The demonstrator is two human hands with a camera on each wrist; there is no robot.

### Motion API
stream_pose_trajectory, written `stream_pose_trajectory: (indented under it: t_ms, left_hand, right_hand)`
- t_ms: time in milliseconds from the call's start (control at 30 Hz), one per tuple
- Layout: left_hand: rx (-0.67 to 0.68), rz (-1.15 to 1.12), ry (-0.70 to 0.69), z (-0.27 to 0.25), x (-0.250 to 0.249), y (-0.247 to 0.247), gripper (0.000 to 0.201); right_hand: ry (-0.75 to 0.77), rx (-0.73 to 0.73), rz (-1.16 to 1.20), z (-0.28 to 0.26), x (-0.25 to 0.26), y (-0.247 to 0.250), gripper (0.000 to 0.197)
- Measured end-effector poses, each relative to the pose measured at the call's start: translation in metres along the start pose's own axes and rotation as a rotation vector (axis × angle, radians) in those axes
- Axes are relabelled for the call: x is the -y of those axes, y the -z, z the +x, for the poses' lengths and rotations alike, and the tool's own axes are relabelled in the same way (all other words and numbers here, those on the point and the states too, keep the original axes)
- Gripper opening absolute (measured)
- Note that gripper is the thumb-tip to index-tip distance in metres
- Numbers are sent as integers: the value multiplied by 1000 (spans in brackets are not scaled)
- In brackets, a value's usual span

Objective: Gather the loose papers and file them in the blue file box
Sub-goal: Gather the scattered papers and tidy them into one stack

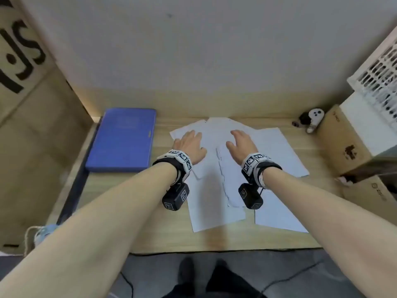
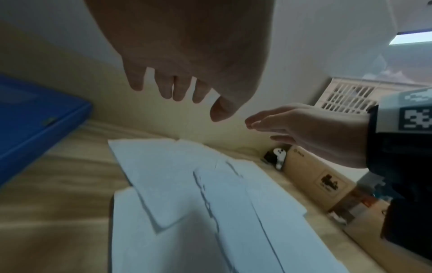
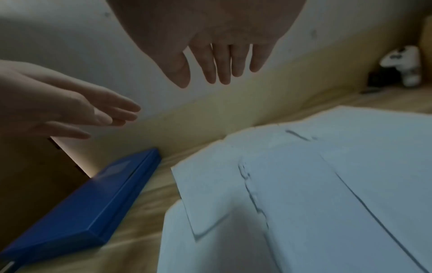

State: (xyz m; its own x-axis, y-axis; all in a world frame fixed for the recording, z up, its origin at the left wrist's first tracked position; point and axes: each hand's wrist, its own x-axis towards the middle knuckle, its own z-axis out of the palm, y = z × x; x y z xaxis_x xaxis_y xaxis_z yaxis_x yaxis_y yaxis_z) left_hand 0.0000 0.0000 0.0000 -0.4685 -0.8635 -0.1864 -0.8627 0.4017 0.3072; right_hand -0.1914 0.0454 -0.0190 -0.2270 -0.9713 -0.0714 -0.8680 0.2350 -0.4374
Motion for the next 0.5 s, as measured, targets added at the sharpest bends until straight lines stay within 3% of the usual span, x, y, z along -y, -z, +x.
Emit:
stream_pose_trajectory:
  t_ms: [200, 500]
  left_hand:
    - [193, 51, -8, -10, 4, -68, 56]
    - [315, 35, 15, 15, -7, -137, 52]
  right_hand:
    - [-169, 126, 48, -37, -45, -55, 55]
    - [-341, 186, 55, -44, -128, -93, 54]
